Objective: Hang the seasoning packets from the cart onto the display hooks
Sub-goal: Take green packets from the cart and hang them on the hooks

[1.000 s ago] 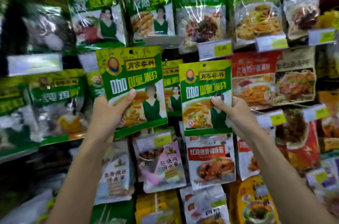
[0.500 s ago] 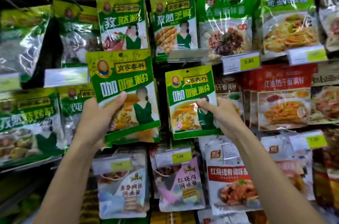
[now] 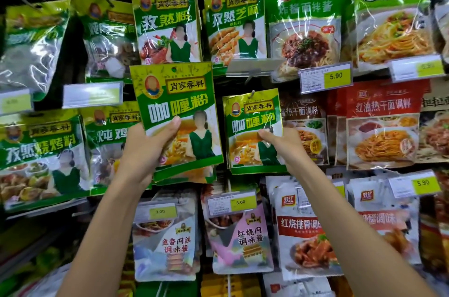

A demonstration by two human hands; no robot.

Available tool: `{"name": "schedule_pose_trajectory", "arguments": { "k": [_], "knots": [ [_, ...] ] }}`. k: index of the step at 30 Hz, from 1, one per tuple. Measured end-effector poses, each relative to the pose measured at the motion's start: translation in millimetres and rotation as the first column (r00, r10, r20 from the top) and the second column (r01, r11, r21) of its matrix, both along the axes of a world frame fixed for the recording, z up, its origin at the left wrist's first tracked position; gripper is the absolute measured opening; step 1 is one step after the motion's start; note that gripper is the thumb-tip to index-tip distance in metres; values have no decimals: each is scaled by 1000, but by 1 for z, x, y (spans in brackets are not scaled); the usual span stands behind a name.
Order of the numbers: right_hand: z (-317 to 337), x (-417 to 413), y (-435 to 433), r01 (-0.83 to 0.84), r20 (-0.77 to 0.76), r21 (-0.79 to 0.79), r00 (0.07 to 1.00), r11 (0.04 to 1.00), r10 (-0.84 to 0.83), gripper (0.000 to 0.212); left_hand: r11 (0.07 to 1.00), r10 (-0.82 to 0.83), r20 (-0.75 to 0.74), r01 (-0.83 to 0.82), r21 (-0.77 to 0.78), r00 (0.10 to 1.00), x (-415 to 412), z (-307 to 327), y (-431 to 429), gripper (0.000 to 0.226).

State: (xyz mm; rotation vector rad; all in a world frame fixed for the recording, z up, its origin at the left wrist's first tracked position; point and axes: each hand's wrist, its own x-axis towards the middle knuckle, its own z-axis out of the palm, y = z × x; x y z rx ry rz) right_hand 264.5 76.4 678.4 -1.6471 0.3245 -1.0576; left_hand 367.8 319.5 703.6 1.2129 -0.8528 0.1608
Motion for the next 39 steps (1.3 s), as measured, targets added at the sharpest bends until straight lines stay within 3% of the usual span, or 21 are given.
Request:
{"name": "schedule_pose_trajectory", "arguments": {
  "k": [6,9,11,13,15,17,19,21,23,24,26,27,29,31,33,35,39],
  "knots": [
    [-8,5,-1,60,24,-36,998,998,-59,16,999,-25,-29,26,24,999,-7,-7,-9,19],
    [-20,-5,0,232,33,-109,973,967,-229,34,996,-69,-51,72,50,996,-12,-12,-12,15],
    [-27,-14,6,378,159,-138,921,915,-357,28,990,-114,-68,119,75,991,-14,-15,-15,29],
    [-28,-22,15,409,250,-167,898,897,-363,16,980,-163,-78,170,103,984,-18,-19,-20,42],
    [-23,-28,27,256,234,-198,950,946,-208,15,968,-195,-122,211,135,973,-25,-24,-31,68],
    [-15,-29,38,14,164,-178,986,984,16,37,951,-233,-211,267,153,949,-32,-27,-43,97],
    [-6,-30,47,-114,101,-118,987,987,126,57,931,-278,-230,321,175,933,-42,-30,-54,102],
    [-2,-29,50,-147,120,-96,980,985,158,47,929,-267,-284,324,177,921,-48,-33,-62,107],
    [-2,-29,49,-145,145,-115,976,983,161,44,947,-186,-281,248,202,941,-49,-32,-65,98],
    [-3,-29,47,-168,159,-107,970,980,183,43,955,-133,-208,181,234,969,-49,-30,-64,80],
    [-4,-30,42,-195,181,-63,962,979,204,40,961,68,107,-94,260,992,-43,-25,-57,46],
    [-5,-31,39,-196,184,-47,962,979,202,37,942,230,282,-286,175,931,-39,-20,-52,31],
    [-5,-32,31,-173,179,-33,968,984,176,31,799,558,518,-589,-123,649,-30,-2,-40,17],
    [-6,-33,23,-153,177,-35,972,988,157,33,617,724,610,-698,-364,322,-17,17,-35,17],
    [-4,-32,18,-142,170,-18,975,990,143,35,482,759,647,-733,-480,75,-1,34,-35,22],
    [0,-32,15,-136,158,-21,978,991,137,31,395,738,673,-778,-488,-47,12,42,-38,28],
    [12,-30,14,-123,153,-47,980,991,128,32,351,698,711,-824,-445,-86,31,41,-45,34]
  ]
}}
